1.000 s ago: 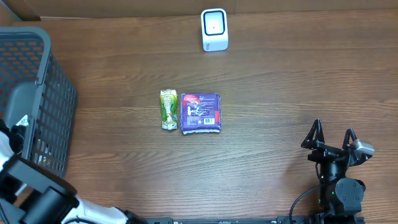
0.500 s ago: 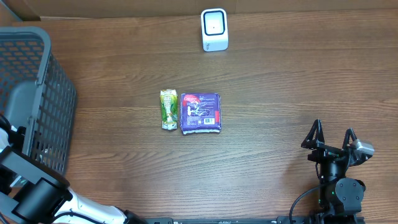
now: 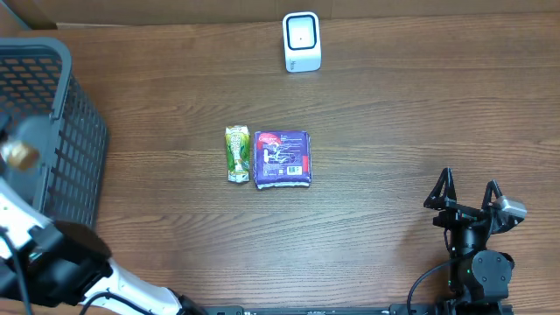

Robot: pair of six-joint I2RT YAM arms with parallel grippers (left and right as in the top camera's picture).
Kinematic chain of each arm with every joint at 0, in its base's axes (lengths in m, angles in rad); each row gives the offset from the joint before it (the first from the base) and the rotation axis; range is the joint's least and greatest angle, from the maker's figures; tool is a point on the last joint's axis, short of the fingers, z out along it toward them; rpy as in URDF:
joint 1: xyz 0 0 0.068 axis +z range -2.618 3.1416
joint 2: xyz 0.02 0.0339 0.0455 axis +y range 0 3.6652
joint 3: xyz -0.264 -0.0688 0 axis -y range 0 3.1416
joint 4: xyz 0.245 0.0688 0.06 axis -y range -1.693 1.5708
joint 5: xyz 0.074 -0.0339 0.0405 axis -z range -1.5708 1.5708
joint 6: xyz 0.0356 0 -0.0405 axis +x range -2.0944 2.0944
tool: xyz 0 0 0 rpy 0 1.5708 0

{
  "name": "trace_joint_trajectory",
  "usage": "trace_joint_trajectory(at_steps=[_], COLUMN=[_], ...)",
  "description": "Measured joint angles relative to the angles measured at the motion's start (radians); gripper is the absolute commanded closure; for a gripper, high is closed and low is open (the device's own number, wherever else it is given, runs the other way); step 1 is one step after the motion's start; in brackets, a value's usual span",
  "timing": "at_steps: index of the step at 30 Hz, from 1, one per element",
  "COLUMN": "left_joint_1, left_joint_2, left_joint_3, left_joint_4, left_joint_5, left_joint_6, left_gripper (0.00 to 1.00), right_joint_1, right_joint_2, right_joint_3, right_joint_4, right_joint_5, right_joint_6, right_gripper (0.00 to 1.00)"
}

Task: Scan the item barcode
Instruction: 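Reach the left gripper into the basket and grasp the white Pantene tube, then place the Pantene tube left of the green tea pouch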

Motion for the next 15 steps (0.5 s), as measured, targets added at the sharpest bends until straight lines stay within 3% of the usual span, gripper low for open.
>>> trace_joint_trajectory(at_steps=[8, 12, 15], left_joint_1=[-0.335, -0.557, -0.651], left_joint_2=[-0.153, -0.170, -0.158], left_joint_3=[0.172, 0.158, 0.095], left_joint_4=[-0.123, -0.204, -0.222], left_joint_5=[0.012, 0.025, 0.030], left_joint_6=[0.150, 0.209, 0.212], left_gripper=[0.96, 0.96, 0.96], right_joint_1=[0.000, 0.000, 0.000], right_joint_2=[0.000, 0.000, 0.000], right_joint_3=[0.000, 0.000, 0.000], right_joint_4=[-0.001, 0.000, -0.001], right_joint_5=[0.000, 0.000, 0.000], right_joint_6=[0.000, 0.000, 0.000], right_gripper=[0.00, 0.00, 0.00])
